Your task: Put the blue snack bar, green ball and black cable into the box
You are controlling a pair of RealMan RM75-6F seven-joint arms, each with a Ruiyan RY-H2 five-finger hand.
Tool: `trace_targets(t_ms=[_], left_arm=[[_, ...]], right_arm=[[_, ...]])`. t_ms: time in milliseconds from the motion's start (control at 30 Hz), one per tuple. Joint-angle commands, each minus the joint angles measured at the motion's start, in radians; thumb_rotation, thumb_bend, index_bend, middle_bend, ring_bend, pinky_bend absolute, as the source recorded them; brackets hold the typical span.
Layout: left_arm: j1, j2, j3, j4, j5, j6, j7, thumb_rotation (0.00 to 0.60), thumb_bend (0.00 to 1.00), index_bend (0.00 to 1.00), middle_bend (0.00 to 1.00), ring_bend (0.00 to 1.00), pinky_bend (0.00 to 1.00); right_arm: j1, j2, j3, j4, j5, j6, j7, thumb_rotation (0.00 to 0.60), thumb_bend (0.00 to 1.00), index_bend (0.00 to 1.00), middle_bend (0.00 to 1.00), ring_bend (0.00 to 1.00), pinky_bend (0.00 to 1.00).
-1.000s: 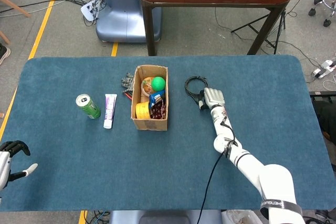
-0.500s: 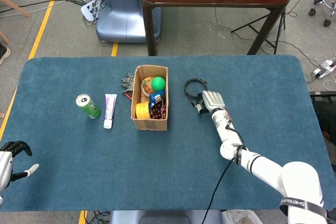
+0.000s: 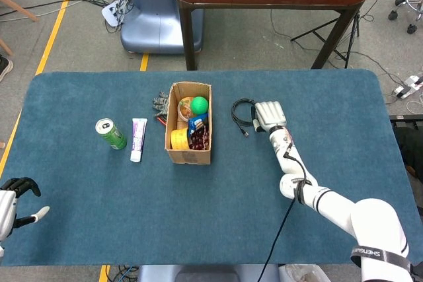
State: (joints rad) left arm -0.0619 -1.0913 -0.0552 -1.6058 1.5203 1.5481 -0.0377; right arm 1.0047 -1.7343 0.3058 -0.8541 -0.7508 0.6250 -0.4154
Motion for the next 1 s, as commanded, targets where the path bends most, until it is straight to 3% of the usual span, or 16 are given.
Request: trace_targets(t_ms=[33, 400, 700, 1000], left_arm=[[0.000, 0.001, 0.000, 0.000, 0.000, 0.001, -0.002, 0.600, 0.08, 0.57, 0.46, 0.37, 0.68], [0.004, 0.006, -0.001, -0.004, 0.003, 0.010, -0.010, 0.600, 0.08, 0.57, 0.46, 0.37, 0.68], [0.004, 0.007, -0.001, -0.004, 0.002, 0.009, -0.012, 0.600, 0.08, 0.57, 0.46, 0.37, 0.68], [0.006, 0.009, -0.001, -0.005, 0.002, 0.012, -0.016, 0.600, 0.08, 0.57, 0.46, 0.37, 0.68]], right_arm=[[0.029, -0.032, -0.041, 0.062, -0.038, 0.012, -0.056, 0.600, 0.01, 0.49, 1.00, 1.00, 1.00], [0.056, -0.121, -0.076, 0.203, -0.069, -0.016, -0.126, 0.600, 0.00, 0.44, 1.00, 1.00, 1.00], [0.076, -0.175, -0.054, 0.302, -0.075, -0.064, -0.113, 0.600, 0.15, 0.44, 1.00, 1.00, 1.00], [0.097, -0.210, -0.023, 0.372, -0.076, -0.117, -0.089, 0.600, 0.24, 0.44, 1.00, 1.00, 1.00]])
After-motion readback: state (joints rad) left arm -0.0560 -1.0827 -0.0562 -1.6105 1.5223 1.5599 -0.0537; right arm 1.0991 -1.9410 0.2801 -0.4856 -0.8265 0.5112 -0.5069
